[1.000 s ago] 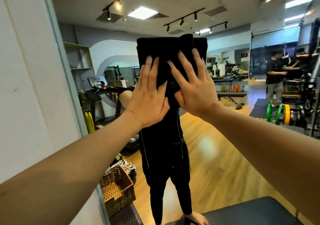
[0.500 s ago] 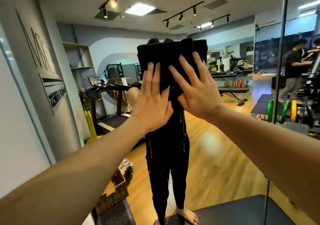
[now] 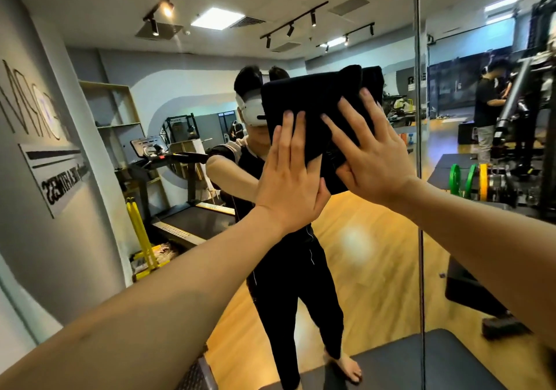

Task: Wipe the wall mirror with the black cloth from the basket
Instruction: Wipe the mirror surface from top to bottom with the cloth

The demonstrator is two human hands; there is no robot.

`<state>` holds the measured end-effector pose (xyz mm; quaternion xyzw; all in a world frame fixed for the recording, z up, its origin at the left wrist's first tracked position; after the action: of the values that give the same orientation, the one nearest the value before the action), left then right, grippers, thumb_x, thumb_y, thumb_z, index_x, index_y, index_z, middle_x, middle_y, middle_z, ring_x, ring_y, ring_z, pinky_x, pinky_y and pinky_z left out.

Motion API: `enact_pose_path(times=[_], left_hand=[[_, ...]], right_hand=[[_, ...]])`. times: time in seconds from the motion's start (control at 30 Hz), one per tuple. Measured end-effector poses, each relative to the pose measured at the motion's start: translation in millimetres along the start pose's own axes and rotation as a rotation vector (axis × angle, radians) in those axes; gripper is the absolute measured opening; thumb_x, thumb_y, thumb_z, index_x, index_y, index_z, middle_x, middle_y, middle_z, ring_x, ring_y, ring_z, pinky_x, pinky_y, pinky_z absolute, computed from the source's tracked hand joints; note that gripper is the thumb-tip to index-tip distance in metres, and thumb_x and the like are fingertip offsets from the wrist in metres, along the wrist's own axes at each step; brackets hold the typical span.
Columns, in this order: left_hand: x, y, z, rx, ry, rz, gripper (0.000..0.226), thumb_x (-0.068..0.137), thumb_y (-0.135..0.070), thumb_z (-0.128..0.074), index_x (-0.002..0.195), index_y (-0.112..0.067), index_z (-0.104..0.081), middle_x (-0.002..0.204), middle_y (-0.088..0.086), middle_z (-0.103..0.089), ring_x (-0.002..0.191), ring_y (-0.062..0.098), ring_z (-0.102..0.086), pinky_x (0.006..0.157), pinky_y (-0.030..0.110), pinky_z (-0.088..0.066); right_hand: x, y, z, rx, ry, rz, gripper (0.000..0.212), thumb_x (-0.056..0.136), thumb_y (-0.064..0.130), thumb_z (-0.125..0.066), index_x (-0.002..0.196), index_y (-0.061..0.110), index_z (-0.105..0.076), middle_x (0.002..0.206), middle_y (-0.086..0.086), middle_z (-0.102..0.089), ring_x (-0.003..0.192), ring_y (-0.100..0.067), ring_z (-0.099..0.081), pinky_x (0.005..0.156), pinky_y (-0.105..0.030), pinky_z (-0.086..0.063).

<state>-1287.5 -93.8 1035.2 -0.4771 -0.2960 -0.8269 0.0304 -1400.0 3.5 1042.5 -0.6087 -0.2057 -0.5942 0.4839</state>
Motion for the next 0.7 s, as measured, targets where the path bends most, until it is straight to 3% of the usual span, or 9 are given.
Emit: enact_pose_path(times=[0.53, 0.7], left_hand=[[37.5, -74.4, -20.7, 0.128, 0.111, 0.067, 0.07, 0.092, -0.035, -0.046, 0.154, -0.005, -0.034, 0.16, 0.039, -0.009, 0.151, 0.053, -0.006, 0.126, 0.059, -0.008], [26.4, -85.1, -23.7, 0.086, 0.1, 0.071, 0.075, 0.093, -0.031, -0.048, 0.157, -0.012, -0.014, 0.161, 0.037, -0.012, 0.152, 0.052, -0.008, 0.125, 0.059, -0.011]], right_hand=[[-38.9, -70.5, 8.3, 0.124, -0.008, 0.009, 0.063, 0.099, 0.033, -0.045, 0.159, 0.016, -0.035, 0.165, -0.019, -0.026, 0.151, -0.051, -0.016, 0.123, -0.061, -0.018], [-54.6, -66.0, 8.4, 0.151, 0.006, -0.011, 0.068, 0.094, 0.031, -0.047, 0.158, 0.016, -0.035, 0.165, -0.019, -0.027, 0.15, -0.052, -0.016, 0.125, -0.059, -0.011]])
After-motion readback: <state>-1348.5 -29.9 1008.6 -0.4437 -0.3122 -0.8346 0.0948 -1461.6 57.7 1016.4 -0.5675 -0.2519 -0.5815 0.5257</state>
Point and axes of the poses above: each hand's wrist, its own x-axis towards the middle knuckle, its own z-axis out of the back of the hand, y = z × x, the point moved 5 cm from there along x, towards the middle knuckle
